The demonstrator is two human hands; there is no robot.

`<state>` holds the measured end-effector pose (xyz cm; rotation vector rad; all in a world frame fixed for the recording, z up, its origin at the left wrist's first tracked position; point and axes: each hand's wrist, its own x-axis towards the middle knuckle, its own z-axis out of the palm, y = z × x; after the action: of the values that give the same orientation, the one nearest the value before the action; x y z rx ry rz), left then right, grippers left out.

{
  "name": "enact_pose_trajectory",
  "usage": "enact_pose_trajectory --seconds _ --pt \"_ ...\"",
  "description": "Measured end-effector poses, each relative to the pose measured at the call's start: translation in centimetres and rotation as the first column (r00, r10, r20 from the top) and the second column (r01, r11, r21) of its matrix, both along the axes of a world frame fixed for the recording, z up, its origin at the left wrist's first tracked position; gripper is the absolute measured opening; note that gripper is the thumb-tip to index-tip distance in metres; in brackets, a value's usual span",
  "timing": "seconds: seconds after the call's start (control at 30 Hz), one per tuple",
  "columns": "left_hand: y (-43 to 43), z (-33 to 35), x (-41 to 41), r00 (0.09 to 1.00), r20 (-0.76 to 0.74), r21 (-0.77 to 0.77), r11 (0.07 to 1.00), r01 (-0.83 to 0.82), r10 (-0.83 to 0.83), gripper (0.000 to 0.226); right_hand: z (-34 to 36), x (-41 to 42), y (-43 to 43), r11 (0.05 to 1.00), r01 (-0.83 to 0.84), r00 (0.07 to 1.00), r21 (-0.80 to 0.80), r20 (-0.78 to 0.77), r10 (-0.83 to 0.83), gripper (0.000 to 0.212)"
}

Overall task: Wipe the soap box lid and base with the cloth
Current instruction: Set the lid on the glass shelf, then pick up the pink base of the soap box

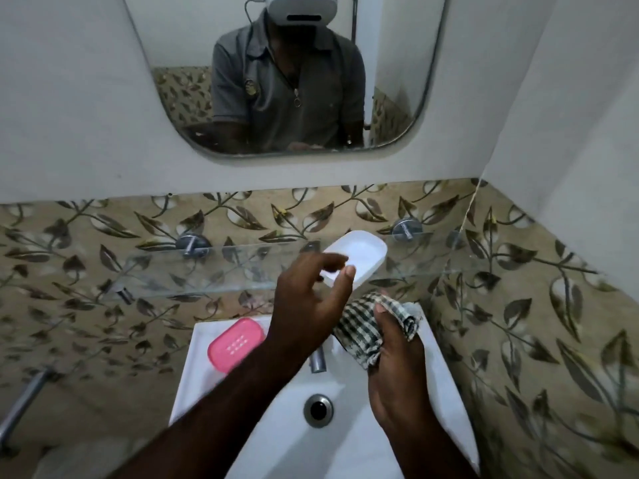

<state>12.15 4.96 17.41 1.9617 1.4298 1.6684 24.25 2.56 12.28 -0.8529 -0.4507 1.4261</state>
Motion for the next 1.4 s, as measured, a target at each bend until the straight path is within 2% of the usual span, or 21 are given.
enact_pose_trajectory --seconds 0.07,0.13,0.23,0.3,0.33,0.4,0.5,0.63,0.77,0.9,0.97,1.07,1.2,1.27,1.4 --pt "-2.7 -2.8 -1.9 0.999 0.039 0.038 0.999 -0.018 0.016 0.032 -0.7 -1.3 -0.6 0.998 -0.055 0.998 -0.01 0.021 0.055 0.033" --pt "-4.4 -6.0 -3.8 0.995 0.067 0.005 0.997 -0.074 0.073 0.035 -1.5 -2.6 -0.9 0.994 -0.099 0.994 -0.046 0.036 0.101 0.034" --pt "-5.5 -10.5 -7.4 0.976 0.104 -0.181 0.969 -0.17 0.191 0.026 -2.8 -5.2 -0.9 0.983 -0.135 0.987 -0.128 0.069 0.145 0.039" --pt "-5.4 -12.9 -10.2 0.959 0.048 -0.326 0.912 -0.25 0.28 0.015 -3.6 -6.8 -0.8 0.974 -0.148 0.979 -0.17 0.115 0.169 0.037" --pt "-5.2 -14.0 -11.8 0.947 -0.018 -0.392 0.869 -0.301 0.32 0.019 -3.9 -7.6 -0.7 0.97 -0.156 0.975 -0.188 0.129 0.182 0.036" --pt "-4.3 -16.3 -15.0 0.931 -0.19 -0.5 0.785 -0.366 0.312 0.05 -4.7 -9.0 -0.7 0.962 -0.177 0.966 -0.208 0.153 0.211 0.036" --pt "-2.8 -18.8 -18.7 0.9 -0.388 -0.607 0.68 -0.411 0.198 0.095 -6.0 -10.3 -0.6 0.94 -0.226 0.936 -0.256 0.21 0.282 0.037" --pt "-1.4 -21.8 -20.8 0.83 -0.557 -0.632 0.633 -0.448 0.032 0.119 -6.8 -11.2 -0.7 0.88 -0.339 0.885 -0.333 0.205 0.418 0.016" --pt "-0.6 -23.4 -21.1 0.811 -0.585 -0.615 0.645 -0.452 0.01 0.118 -6.5 -11.5 -0.7 0.796 -0.447 0.833 -0.408 0.135 0.537 0.027" --pt "-0.2 -23.7 -21.4 0.801 -0.599 -0.614 0.631 -0.474 0.019 0.107 -6.8 -12.0 -0.3 0.827 -0.382 0.802 -0.413 0.297 0.519 0.024" --pt "-0.4 -23.6 -21.4 0.84 -0.539 -0.592 0.678 -0.436 0.069 0.104 -6.8 -12.0 0.2 0.86 -0.322 0.763 -0.396 0.43 0.483 0.022" --pt "-1.1 -23.4 -21.8 0.911 -0.401 -0.474 0.83 -0.294 0.094 0.098 -6.6 -11.6 1.0 0.887 -0.229 0.596 -0.4 0.663 0.453 0.04" --pt "-2.6 -21.8 -21.5 0.913 -0.404 -0.302 0.934 -0.191 0.056 0.094 -6.9 -10.8 1.9 0.906 -0.201 0.355 -0.373 0.834 0.423 0.034" --pt "-3.1 -20.6 -21.0 0.919 -0.394 -0.27 0.955 -0.126 0.009 0.092 -6.8 -10.6 2.3 0.884 -0.275 0.341 -0.377 0.822 0.457 0.025" --pt "-4.1 -17.8 -19.7 0.925 -0.377 -0.229 0.973 -0.037 -0.054 0.083 -6.2 -10.4 2.5 0.827 -0.445 0.386 -0.344 0.759 0.524 0.016"
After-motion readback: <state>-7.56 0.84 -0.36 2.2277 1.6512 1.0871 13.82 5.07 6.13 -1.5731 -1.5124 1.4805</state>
